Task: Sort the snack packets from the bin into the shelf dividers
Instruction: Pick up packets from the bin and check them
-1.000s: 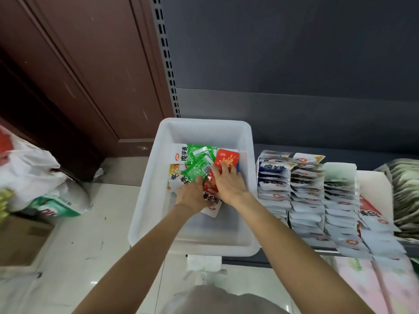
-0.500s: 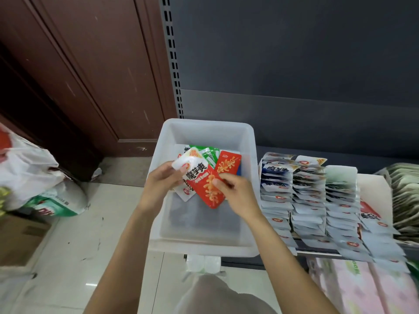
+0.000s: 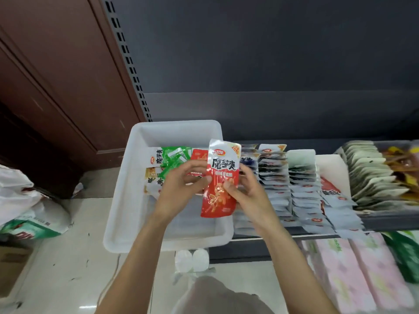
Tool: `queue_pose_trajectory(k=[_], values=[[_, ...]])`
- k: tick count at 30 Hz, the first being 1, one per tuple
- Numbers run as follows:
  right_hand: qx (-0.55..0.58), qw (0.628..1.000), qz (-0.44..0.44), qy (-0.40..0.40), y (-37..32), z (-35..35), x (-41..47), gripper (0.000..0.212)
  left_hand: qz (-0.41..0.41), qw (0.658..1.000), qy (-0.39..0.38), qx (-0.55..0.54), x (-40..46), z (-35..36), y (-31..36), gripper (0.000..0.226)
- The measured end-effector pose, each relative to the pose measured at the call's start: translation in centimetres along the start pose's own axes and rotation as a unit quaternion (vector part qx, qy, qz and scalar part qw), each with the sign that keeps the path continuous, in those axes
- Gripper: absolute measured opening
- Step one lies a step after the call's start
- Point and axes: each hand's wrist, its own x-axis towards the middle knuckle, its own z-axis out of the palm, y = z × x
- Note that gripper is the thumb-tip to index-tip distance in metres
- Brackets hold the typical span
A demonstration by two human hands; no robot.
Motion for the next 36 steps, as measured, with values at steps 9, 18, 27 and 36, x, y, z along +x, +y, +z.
queue_pose_trajectory(k=[9,18,27,36], values=[[-0.23,0.952,-0.158,0.125,-4.6,-15.6,-6.8,0.018,0.174,0.943,-0.228,0.17,0.9,12.9,3.4,0.027],[-0.276,0.856,-0.118,0.421,-1.9,-25.6,-9.0,0.016,0.21,0.93,-0.13,0.271,2.4,25.3,-2.1,0.029],[-0.642,0.702,-0.178,0.251,1.3,-23.5,-2.3,0.034,0.213,0.879,-0.092,0.417,2.6,27.6,-3.4,0.038],[-0.635,0.749,-0.104,0.156,4.7,-23.5,-1.0,0.018,0.278,0.797,-0.131,0.52,3.0,27.3,-3.2,0.022]])
